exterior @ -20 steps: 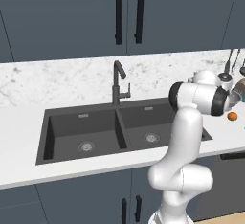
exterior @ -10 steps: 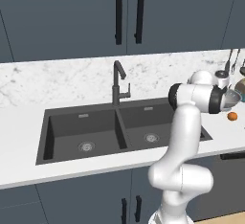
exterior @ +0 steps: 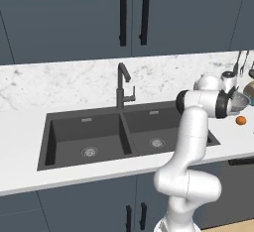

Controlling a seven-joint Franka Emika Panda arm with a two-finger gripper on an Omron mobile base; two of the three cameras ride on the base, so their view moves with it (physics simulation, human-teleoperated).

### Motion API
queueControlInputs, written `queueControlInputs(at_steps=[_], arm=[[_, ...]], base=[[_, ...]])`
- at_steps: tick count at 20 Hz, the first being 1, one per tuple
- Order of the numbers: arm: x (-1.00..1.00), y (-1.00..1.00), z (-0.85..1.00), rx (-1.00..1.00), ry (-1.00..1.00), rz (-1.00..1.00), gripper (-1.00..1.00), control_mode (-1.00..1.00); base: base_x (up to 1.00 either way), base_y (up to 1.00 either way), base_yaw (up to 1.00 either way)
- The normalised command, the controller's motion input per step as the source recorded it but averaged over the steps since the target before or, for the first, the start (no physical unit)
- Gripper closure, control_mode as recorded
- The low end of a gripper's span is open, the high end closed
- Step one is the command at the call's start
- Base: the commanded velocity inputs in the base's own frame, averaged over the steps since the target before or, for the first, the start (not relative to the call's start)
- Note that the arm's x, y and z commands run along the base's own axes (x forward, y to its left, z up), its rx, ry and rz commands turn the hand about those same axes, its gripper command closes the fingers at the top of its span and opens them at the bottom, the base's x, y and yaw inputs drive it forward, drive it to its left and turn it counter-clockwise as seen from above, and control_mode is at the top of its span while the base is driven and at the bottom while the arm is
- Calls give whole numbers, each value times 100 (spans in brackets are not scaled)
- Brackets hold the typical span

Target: Put the colander in the sink, put the mango, tangerine in the colander, and turn on the sink faucet and pour water over the colander.

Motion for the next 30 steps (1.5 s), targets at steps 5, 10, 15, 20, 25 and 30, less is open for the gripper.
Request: queueControlInputs(at_steps=[5, 10, 15, 20, 25, 30], arm=[[2, -9, -32, 0, 14, 5, 100, -100], [-25, 1, -22, 0, 6, 8, 100, -100], [-79, 32, -4, 3, 0, 9, 100, -100], [-100, 63, -1, 2, -7, 6, 100, -100], [-100, 71, 0, 0, -13, 2, 100, -100], [-83, 92, 21, 0, -7, 0, 100, -100]], base=[[0, 0, 0], [0, 0, 0], [0, 0, 0], [0, 0, 0], [0, 0, 0], [0, 0, 0]])
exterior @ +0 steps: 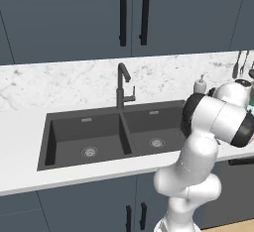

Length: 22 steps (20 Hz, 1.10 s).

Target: Put the colander in the sink, put the mango, tangerine in the colander, and turn on the sink faucet and pour water over the colander.

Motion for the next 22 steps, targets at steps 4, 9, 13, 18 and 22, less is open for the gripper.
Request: queueControlInputs(at_steps=[4, 9, 13, 18, 22], arm=[[-62, 100, 48, 0, 0, 0, 100, -100], [-31, 100, 56, 0, -1, 0, 100, -100], [-15, 100, 61, 0, -6, 2, 100, -100], [-50, 100, 58, 0, -10, 3, 100, -100], [-56, 100, 48, 0, -6, 1, 100, -100]], base=[[0, 0, 0], [0, 0, 0], [0, 0, 0], [0, 0, 0], [0, 0, 0]])
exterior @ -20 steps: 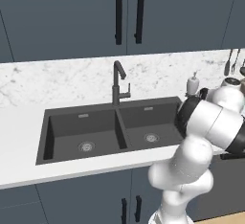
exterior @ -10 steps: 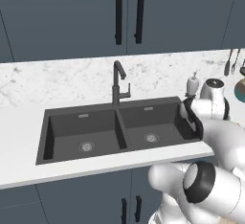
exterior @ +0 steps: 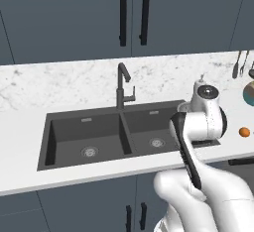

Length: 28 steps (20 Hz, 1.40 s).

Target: Put the colander in the sink, put the mango, tangerine in the colander, and turn on the sink faucet and pour water over the colander.

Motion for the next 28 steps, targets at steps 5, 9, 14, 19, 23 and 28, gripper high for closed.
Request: queueControlInputs(at_steps=[5, 9, 14, 19, 23, 28], arm=[[-22, 100, 31, 0, -1, 0, 100, -100], [0, 100, 18, 0, 0, 0, 100, -100], [10, 100, 8, 0, 0, 0, 100, -100], [22, 100, 1, 0, 0, 0, 100, -100], [43, 100, 0, 0, 0, 0, 100, -100], [60, 100, -2, 0, 1, 0, 100, -100]], base=[[0, 0, 0], [0, 0, 0], [0, 0, 0], [0, 0, 0], [0, 0, 0], [0, 0, 0]])
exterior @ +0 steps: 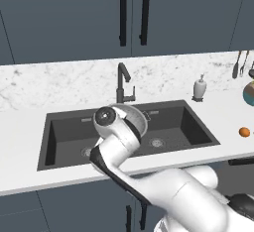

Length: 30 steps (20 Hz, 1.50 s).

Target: Put the colander in the sink, put the mango, tangerine in the colander, and turn on the sink faucet and pour water over the colander.

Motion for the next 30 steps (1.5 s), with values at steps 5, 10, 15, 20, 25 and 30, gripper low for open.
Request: queueControlInputs(at_steps=[5, 10, 15, 20, 25, 30], arm=[[66, 100, -12, -1, 9, 0, 100, -100], [69, 86, -30, -6, 18, 0, 100, -100], [68, 59, -54, -14, 15, 0, 100, -100], [50, 26, -71, -27, 3, -1, 100, -100], [36, 7, -66, -28, 0, 0, 100, -100], [40, 12, -43, -22, 0, -1, 100, -100]], base=[[0, 0, 0], [0, 0, 0], [0, 0, 0], [0, 0, 0], [0, 0, 0], [0, 0, 0]])
